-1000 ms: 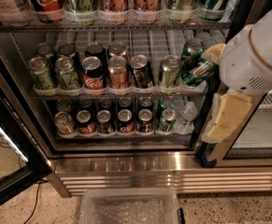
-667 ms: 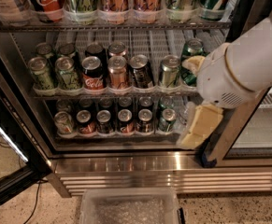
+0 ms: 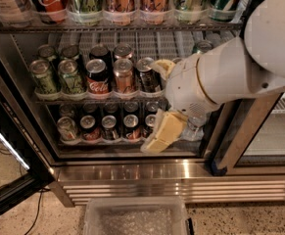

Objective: Pick green can from middle shelf of fridge

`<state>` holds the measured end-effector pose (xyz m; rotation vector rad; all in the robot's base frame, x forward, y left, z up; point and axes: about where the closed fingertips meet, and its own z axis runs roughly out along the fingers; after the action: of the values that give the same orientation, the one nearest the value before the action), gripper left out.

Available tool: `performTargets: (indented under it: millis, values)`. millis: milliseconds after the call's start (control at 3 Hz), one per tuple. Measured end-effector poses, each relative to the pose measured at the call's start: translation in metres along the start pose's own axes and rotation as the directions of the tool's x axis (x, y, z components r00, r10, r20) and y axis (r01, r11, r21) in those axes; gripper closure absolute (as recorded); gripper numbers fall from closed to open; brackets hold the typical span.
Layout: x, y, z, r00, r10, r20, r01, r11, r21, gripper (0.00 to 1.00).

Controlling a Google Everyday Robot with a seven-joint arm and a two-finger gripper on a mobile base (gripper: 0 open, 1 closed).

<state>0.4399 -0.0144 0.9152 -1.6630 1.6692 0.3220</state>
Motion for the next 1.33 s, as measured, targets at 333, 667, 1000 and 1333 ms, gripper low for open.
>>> performTargets:
  millis: [333, 667, 1000, 1333]
  values:
    - [-0.038, 0.007, 0.027, 0.995, -0.074, 0.059, 0.076, 0.9966, -0.032, 0.00]
    - [-0.063, 0.017, 0.055, 0.992, -0.116, 0.051, 0.120, 0.9886, -0.091, 0.00]
    - [-0.066, 0.020, 0.059, 0.992, -0.123, 0.042, 0.126, 0.9877, -0.092, 0.00]
    - [-0.071, 0.033, 0.088, 0.990, -0.138, 0.023, 0.140, 0.9867, -0.083, 0.00]
